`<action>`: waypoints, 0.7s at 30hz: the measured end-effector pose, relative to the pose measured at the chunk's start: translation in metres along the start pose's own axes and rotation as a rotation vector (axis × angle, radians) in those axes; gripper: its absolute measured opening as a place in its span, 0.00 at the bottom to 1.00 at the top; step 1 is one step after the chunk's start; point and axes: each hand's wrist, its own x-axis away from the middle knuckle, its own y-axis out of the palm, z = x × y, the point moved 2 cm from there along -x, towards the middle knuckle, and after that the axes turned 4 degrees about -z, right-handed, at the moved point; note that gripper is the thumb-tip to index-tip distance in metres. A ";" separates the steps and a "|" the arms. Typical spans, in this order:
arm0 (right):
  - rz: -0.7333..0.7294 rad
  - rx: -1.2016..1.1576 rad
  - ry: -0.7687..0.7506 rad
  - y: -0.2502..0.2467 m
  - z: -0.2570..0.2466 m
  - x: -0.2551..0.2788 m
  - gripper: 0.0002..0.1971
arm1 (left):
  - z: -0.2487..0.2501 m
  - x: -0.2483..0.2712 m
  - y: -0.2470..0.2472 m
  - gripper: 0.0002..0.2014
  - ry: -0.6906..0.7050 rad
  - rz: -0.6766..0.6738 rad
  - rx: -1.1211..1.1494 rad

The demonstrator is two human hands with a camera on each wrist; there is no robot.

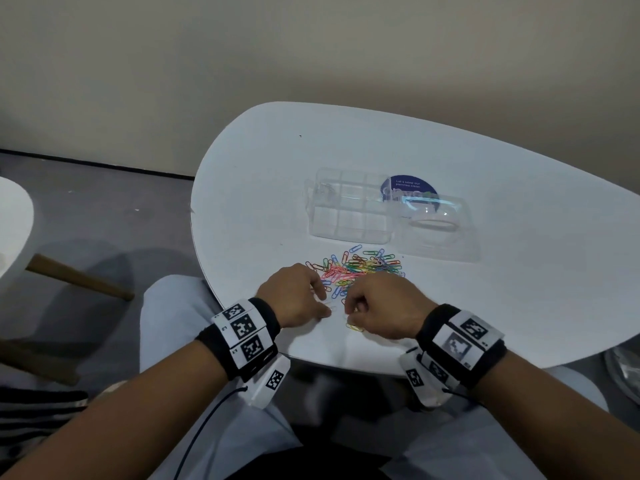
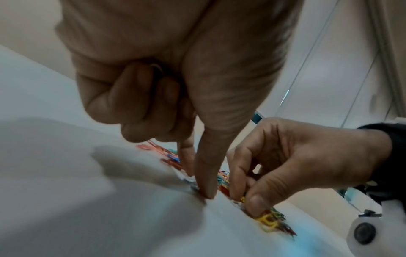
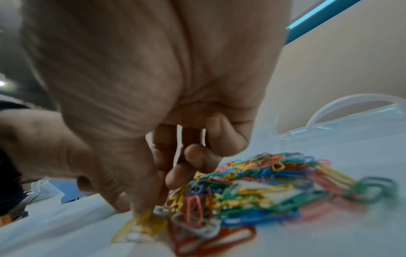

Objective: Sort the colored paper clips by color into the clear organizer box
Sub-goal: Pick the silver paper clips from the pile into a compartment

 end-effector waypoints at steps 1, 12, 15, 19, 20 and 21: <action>0.004 0.005 0.008 0.002 -0.001 -0.001 0.04 | 0.002 0.001 -0.001 0.09 0.008 0.009 -0.026; -0.046 0.113 0.032 0.006 -0.017 -0.011 0.05 | 0.017 0.009 0.004 0.11 0.223 0.131 -0.546; -0.037 0.095 0.033 0.006 -0.016 -0.012 0.05 | 0.014 0.007 0.002 0.10 0.205 0.083 -0.411; -0.028 -0.003 0.024 0.003 -0.012 -0.013 0.02 | 0.010 -0.002 -0.013 0.12 0.056 -0.058 0.347; -0.020 -0.044 0.024 0.000 -0.011 -0.014 0.02 | 0.009 -0.002 -0.017 0.14 -0.014 -0.078 0.590; -0.004 -0.086 0.024 -0.004 -0.008 -0.015 0.01 | 0.006 -0.003 -0.020 0.13 -0.062 -0.109 0.824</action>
